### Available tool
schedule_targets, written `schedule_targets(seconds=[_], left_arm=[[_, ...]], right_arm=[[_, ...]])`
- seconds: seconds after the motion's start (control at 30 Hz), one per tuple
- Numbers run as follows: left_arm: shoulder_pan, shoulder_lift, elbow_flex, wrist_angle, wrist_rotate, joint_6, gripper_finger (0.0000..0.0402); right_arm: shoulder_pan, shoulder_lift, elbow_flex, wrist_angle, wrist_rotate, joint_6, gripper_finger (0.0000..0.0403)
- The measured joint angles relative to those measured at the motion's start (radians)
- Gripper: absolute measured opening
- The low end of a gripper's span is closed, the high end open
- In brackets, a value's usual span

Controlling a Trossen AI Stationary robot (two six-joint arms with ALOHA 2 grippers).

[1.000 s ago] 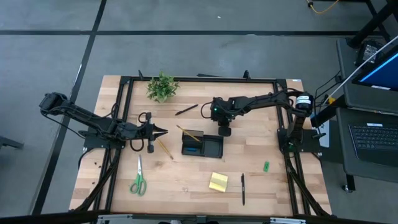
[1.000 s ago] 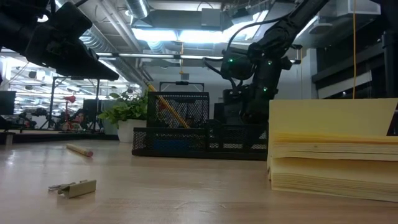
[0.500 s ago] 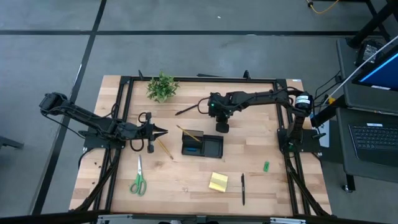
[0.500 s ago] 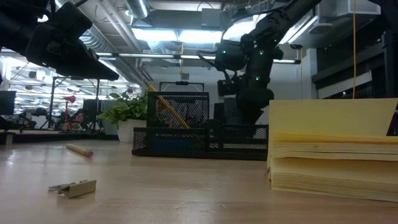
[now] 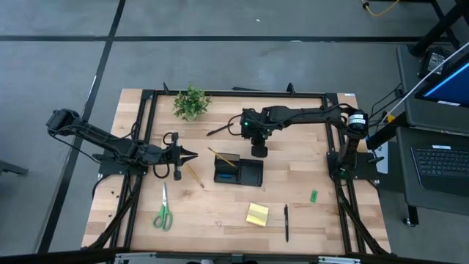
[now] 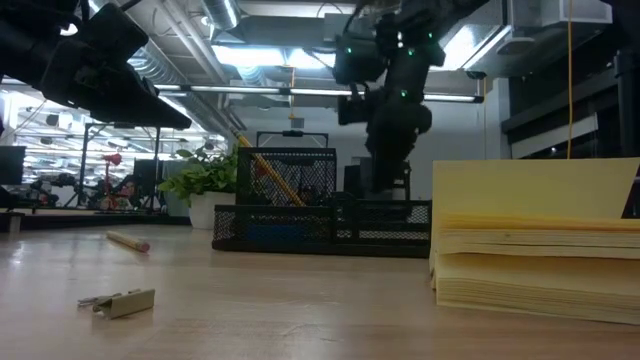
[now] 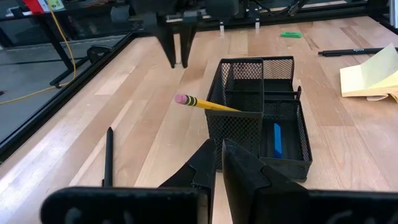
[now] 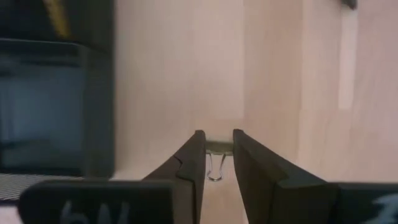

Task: Pick and place office supplies into organizer
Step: Put the top yellow binder clip into the black desk organizer

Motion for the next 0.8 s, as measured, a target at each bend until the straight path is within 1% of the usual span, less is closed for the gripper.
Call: schedule_targets(seconds=[0.23,0.37,0.47,0.63,0.8], left_arm=[[0.000,0.000,0.000,0.000,0.000,0.000,0.0021],[0.000,0.000,0.000,0.000,0.000,0.000,0.0021],[0.000,0.000,0.000,0.000,0.000,0.000,0.0024],[0.000,0.000,0.000,0.000,0.000,0.000,0.0023],[0.000,0.000,0.000,0.000,0.000,0.000,0.0020]], right_arm=[[0.070,-0.038,0.054,-0.035,-0.001,0.007,0.0080],[0.107,-0.086,0.057,-0.030,-0.002,0.059,0.0080],[0.143,-0.103,0.057,-0.008,-0.001,0.104,0.0080],[0.221,-0.108,0.057,0.028,-0.002,0.115,0.0080],[0.289,-0.108,0.057,0.067,-0.002,0.171,0.0080]])
